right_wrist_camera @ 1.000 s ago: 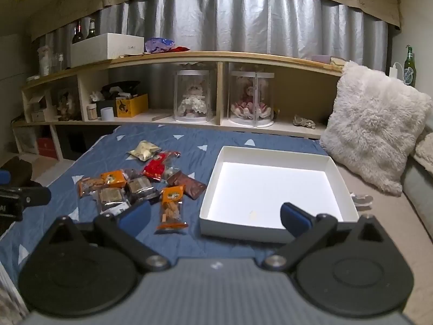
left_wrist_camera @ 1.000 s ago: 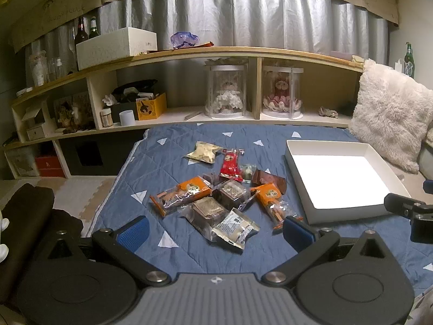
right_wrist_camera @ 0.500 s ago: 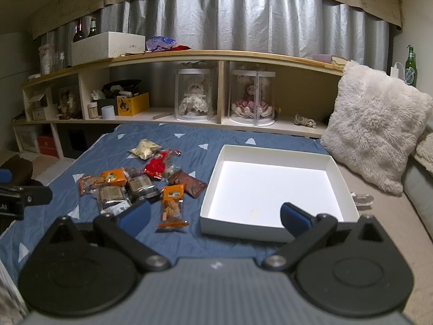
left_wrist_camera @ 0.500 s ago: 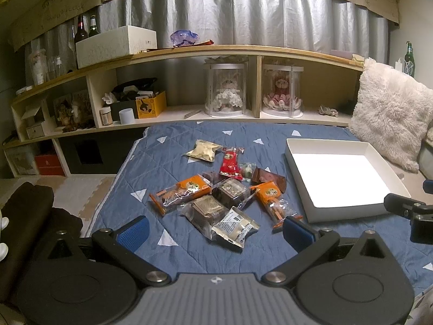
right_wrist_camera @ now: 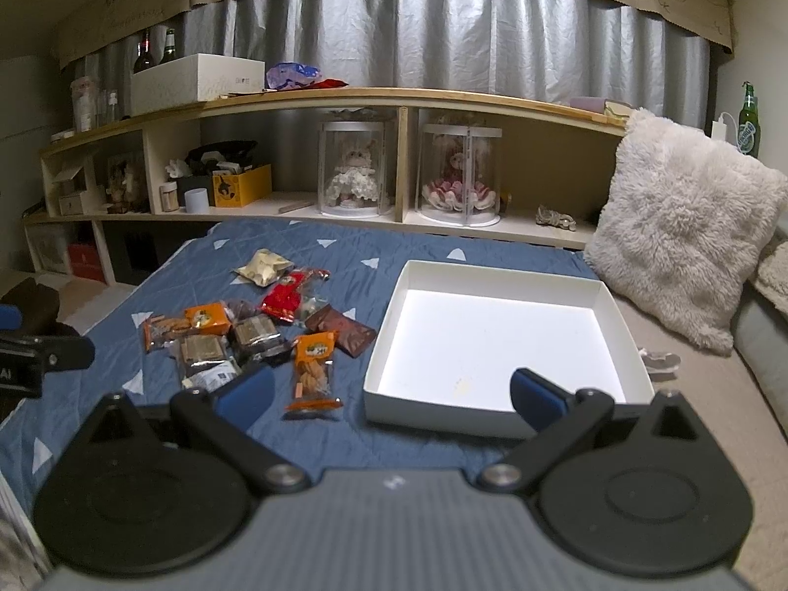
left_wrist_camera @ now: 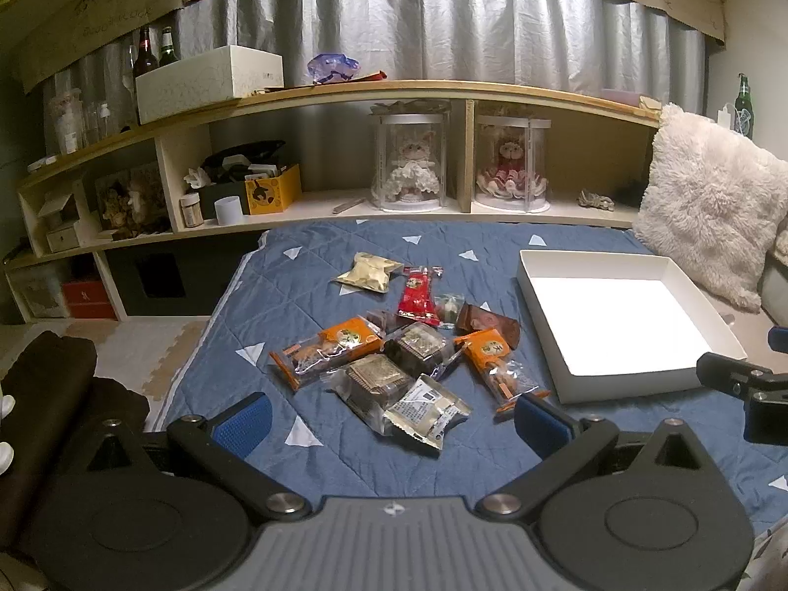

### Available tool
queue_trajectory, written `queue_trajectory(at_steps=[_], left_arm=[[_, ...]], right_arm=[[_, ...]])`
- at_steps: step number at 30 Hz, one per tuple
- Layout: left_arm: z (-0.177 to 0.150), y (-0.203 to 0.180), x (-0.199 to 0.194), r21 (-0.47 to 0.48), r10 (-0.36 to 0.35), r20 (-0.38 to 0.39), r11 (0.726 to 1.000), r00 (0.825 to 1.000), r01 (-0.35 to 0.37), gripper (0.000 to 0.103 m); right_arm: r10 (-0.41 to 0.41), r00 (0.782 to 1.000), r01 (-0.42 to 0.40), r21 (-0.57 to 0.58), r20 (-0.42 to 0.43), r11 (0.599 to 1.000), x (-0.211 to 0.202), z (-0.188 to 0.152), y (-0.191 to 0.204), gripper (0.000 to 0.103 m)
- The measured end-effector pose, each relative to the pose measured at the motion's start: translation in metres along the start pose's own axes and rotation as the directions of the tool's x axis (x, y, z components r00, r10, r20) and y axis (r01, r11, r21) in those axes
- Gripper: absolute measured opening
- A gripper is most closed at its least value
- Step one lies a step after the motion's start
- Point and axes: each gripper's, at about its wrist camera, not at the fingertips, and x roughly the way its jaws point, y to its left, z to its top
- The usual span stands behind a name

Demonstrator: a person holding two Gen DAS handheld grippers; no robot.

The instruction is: Organize snacks

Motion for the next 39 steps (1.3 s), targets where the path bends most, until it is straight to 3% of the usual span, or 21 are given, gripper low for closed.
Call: queue_trajectory(at_steps=[39], left_arm=[[0.0023,-0.0004,-0.0005,-0.001,0.001,-0.002,1.000,1.000,-0.001,0.103]], right_arm=[[0.000,1.000,0.000,-0.004,-0.012,1.000,0.0018,-0.0003,-0.0009,0.103]])
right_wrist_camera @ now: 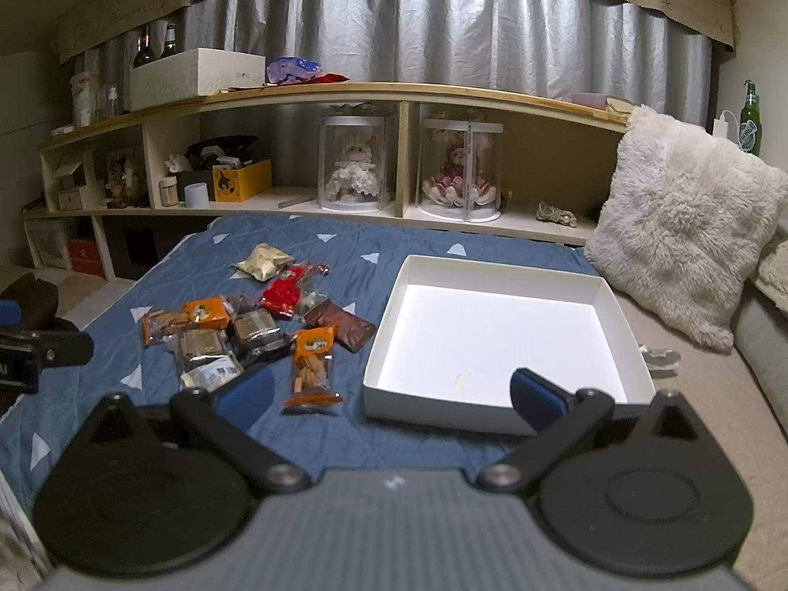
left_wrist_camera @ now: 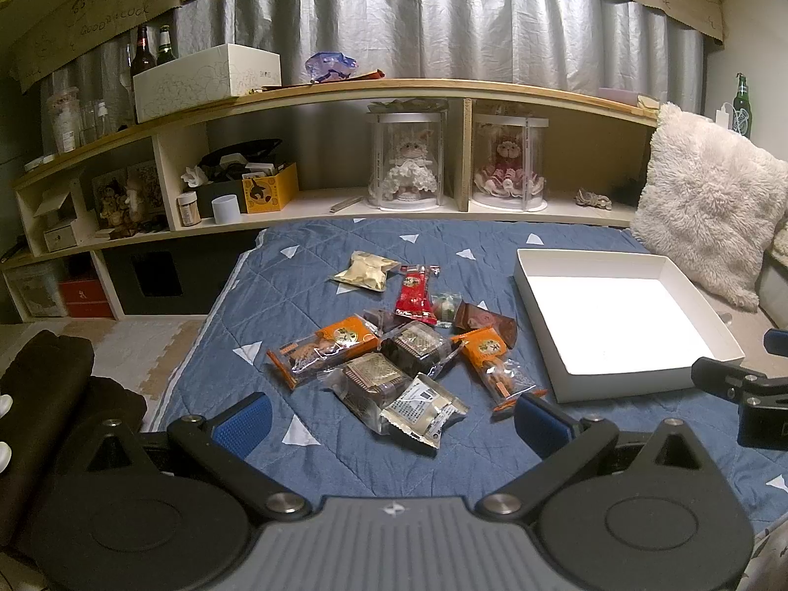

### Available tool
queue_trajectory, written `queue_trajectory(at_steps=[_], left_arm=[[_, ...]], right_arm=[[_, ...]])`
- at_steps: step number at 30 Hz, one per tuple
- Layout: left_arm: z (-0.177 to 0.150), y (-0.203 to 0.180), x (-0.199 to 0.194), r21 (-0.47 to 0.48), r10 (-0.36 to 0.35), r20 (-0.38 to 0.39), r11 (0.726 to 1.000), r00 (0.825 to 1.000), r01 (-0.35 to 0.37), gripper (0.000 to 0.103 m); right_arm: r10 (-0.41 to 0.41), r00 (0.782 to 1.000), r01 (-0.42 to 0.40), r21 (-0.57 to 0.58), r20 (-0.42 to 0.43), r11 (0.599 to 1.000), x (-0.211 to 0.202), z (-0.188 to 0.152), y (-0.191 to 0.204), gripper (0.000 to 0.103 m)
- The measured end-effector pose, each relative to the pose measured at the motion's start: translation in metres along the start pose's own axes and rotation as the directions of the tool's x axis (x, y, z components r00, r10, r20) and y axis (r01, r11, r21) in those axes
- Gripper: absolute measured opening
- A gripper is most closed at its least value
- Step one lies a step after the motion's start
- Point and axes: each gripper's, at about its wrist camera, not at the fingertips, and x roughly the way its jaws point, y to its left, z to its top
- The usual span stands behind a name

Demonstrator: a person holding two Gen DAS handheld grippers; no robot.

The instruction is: Organize snacks

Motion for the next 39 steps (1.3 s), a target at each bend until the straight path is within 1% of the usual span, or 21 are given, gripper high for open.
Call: queue_trajectory(at_steps=[4,11,17,20,24,28,30,36,39], left_arm=[[0.000,0.000,0.000,0.000,-0.001,-0.004,1.000,1.000,0.001,0.103],[-0.001,-0.010,0.005,0.013,0.000,-0.034,1.000,0.999,0.001,0.103],[0.009,-0.008,0.017,0.005,-0.001,-0.057,1.000,0.998,0.001,0.103],[0.013,-0.009,0.023,0.012,-0.005,-0.052,1.000,0.999,0.006,0.103],[0.021,-0.010,0.034,0.026,0.009,-0.053,1.000,0.999,-0.008,0.103],[0.029,-0.008,0.047,0.016,0.019,-0.072,1.000,0.997,-0.018,0.103],[0.033,-0.006,0.055,0.014,0.031,-0.082,0.999,0.996,-0.029,0.103],[0.043,-0.001,0.077,-0.023,0.034,-0.130,0.999,0.991,-0.037,0.103],[0.048,0.003,0.087,-0.039,0.031,-0.143,0.999,0.989,-0.037,0.103]], right_arm=[[-0.001,1.000,0.001,-0.001,-0.004,1.000,0.001,0.001,0.000,0.103],[-0.005,1.000,0.004,-0.004,-0.014,1.000,0.003,0.003,0.000,0.103],[-0.007,1.000,0.007,-0.007,-0.021,1.000,0.009,0.006,0.000,0.103],[-0.007,1.000,0.007,-0.013,-0.022,1.000,0.015,0.009,0.002,0.103],[-0.015,1.000,0.015,-0.022,-0.019,1.000,0.026,0.013,0.005,0.103],[0.001,1.000,-0.001,-0.021,-0.021,1.000,0.040,0.020,0.006,0.103],[-0.014,1.000,0.013,-0.026,-0.016,1.000,0.049,0.024,0.008,0.103],[0.002,0.999,-0.003,-0.053,-0.032,0.999,0.078,0.032,0.015,0.103],[0.003,0.999,-0.006,-0.077,-0.042,0.997,0.094,0.034,0.018,0.103]])
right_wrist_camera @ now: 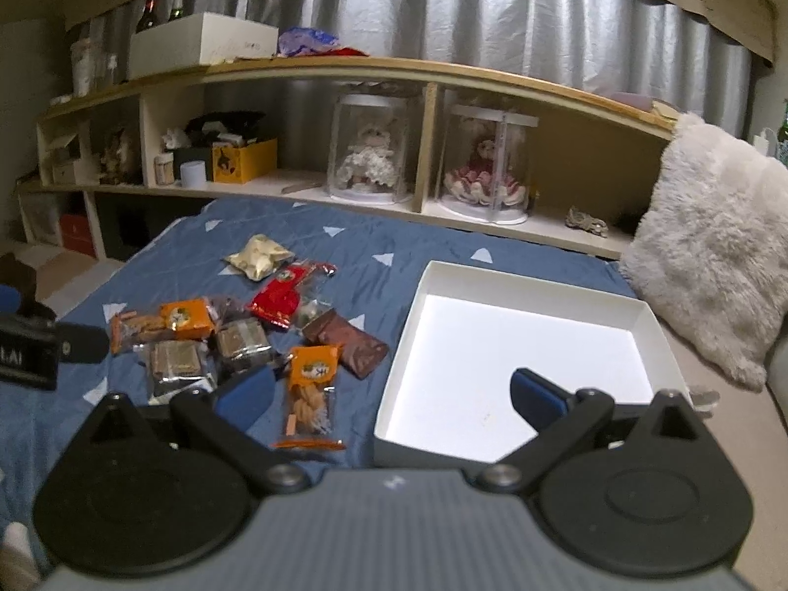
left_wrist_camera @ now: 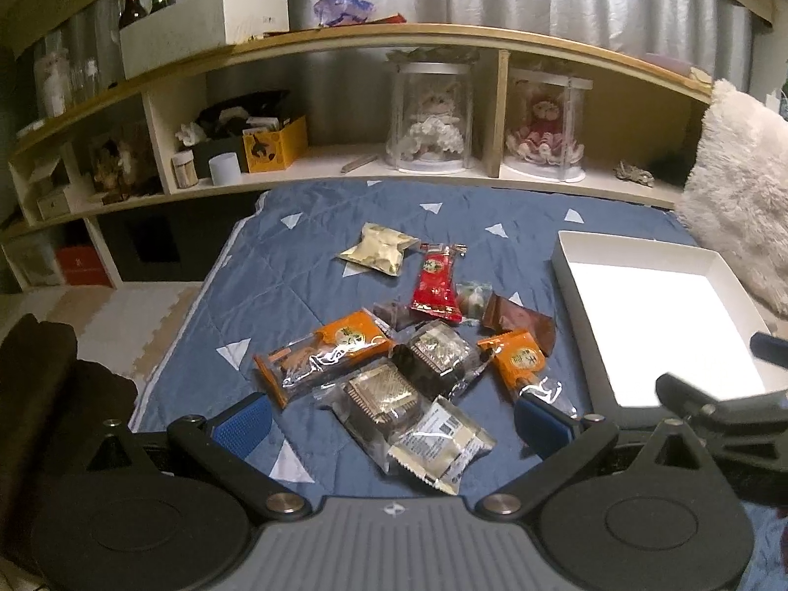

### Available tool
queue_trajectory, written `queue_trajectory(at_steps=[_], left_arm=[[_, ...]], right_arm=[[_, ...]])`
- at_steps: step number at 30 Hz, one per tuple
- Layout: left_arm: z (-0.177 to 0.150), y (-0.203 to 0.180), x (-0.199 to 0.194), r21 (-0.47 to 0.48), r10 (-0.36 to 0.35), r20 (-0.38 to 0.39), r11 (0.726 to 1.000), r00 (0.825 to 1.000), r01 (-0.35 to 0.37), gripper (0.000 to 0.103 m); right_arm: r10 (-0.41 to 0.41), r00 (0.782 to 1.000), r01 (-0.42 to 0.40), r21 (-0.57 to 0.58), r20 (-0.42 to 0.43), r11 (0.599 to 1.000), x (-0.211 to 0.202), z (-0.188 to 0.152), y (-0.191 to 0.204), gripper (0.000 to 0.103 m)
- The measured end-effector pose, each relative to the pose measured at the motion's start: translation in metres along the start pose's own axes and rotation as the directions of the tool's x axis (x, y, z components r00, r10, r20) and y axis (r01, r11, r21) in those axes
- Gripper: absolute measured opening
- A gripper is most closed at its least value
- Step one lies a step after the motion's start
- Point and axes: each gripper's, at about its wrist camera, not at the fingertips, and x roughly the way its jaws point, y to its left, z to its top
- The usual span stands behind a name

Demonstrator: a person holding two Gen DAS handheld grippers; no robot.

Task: Organize snacks
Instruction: 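Move both tools down toward the snack pile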

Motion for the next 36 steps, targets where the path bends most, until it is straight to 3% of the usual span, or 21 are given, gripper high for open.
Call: queue_trajectory(at_steps=[13,18,22,29,36], left_arm=[[0.026,0.014,0.060,-0.088,0.015,-0.101,0.996,0.995,-0.024,0.103],[0.032,0.023,0.091,-0.154,0.019,-0.161,0.987,0.987,-0.044,0.103],[0.036,0.027,0.120,-0.208,0.019,-0.210,0.976,0.977,-0.064,0.103],[0.026,0.028,0.165,-0.219,0.026,-0.319,0.970,0.947,-0.101,0.103],[0.013,0.034,0.189,-0.214,0.034,-0.407,0.968,0.913,-0.132,0.103]], right_arm=[[-0.012,0.999,0.012,0.005,-0.048,1.000,0.082,0.006,0.004,0.103],[-0.032,0.998,0.032,-0.002,-0.060,0.999,0.112,0.003,0.008,0.103],[0.004,0.996,-0.005,-0.017,-0.087,1.000,0.134,-0.002,0.012,0.103],[0.063,0.996,-0.065,-0.036,-0.069,0.997,0.146,-0.009,0.017,0.103],[0.139,0.989,-0.146,-0.181,-0.052,0.973,0.144,-0.011,0.039,0.103]])
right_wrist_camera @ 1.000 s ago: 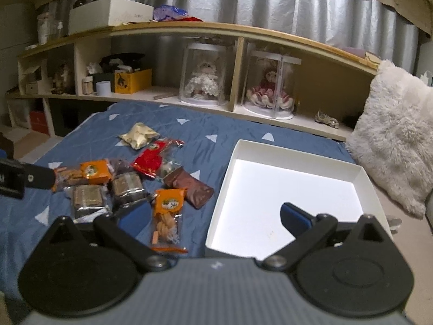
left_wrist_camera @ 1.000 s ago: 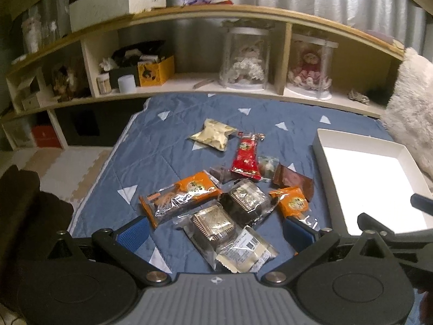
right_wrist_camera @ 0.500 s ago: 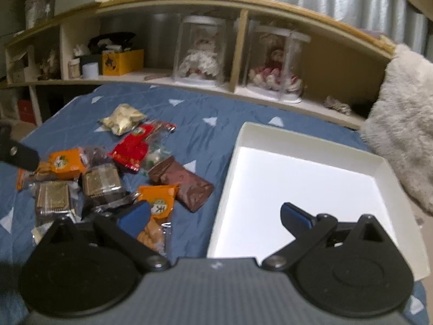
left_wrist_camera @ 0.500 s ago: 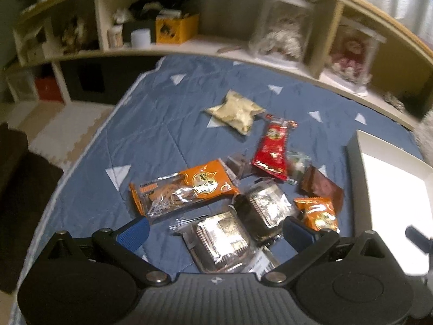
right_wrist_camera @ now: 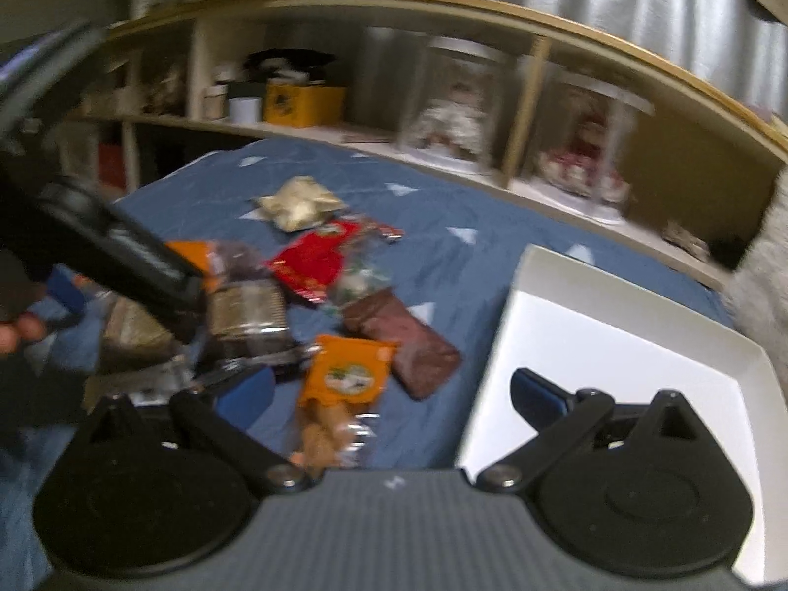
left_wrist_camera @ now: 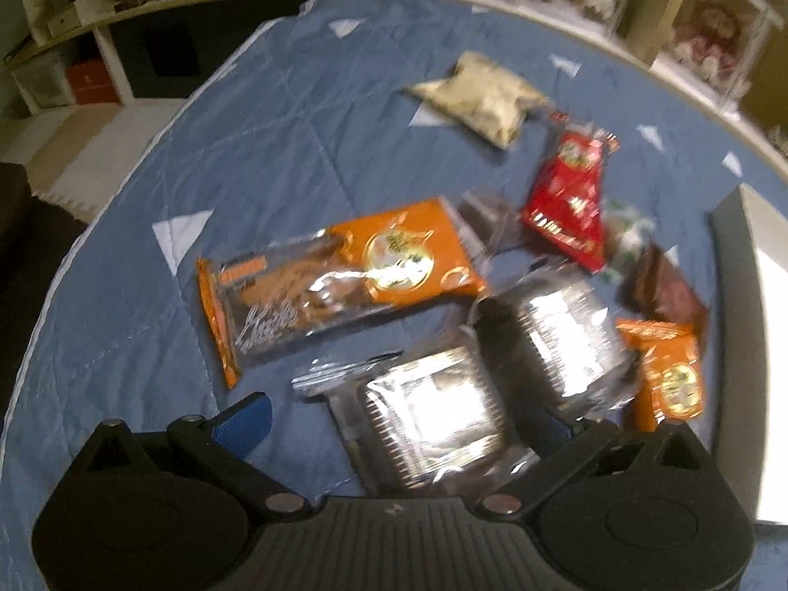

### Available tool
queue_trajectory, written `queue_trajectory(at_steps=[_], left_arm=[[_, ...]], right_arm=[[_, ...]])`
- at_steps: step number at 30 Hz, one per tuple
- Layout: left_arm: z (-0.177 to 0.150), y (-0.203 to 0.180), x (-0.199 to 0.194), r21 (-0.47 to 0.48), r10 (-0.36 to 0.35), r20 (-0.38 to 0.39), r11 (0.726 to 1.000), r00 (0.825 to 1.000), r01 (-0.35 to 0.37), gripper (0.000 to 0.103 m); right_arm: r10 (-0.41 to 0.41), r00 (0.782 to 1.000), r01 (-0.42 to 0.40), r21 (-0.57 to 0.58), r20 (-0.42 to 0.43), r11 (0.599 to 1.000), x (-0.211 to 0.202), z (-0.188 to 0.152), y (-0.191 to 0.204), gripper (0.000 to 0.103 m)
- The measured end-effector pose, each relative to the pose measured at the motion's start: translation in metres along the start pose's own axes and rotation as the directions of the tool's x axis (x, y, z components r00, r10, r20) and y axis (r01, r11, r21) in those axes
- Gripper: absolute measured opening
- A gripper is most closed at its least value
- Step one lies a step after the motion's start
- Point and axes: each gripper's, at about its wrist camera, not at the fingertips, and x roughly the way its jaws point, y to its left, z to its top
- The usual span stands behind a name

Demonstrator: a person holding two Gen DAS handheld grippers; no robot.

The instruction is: Organize snacks

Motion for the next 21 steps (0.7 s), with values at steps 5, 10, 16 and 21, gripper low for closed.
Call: queue_trajectory(at_steps=[5,10,16,21], left_arm=[[0.000,0.006,0.001,-0.003,-0.015,-0.016,1.000,1.000,0.015,0.103],[-0.004,0.017,-0.001,-0.039,-0.018,-0.060,0.999,0.998,0.015,0.103],[-0.016,0.026,-0.009,-0.039,-0.020,-0.064,0.999,0.998,0.017,0.103],[-0.019,0.013,-0.017,0.066,-0.008,-0.021,0.998,1.000,0.009,0.103]], right_arm=[[0.036,0.999,-0.039,-0.064,-0.038,0.997,0.010,0.001,0.013,0.103],[0.078,0.989,-0.082,-0.025,-0.128,0.996,0.021,0.001,0.013,0.077],[0.094,0.969,-0.092,0.018,-0.231,0.996,0.039,-0.002,0.017,0.063],[0.101,0.963,-0.088,0.064,-0.250,0.994,0.038,-0.008,0.014,0.051]])
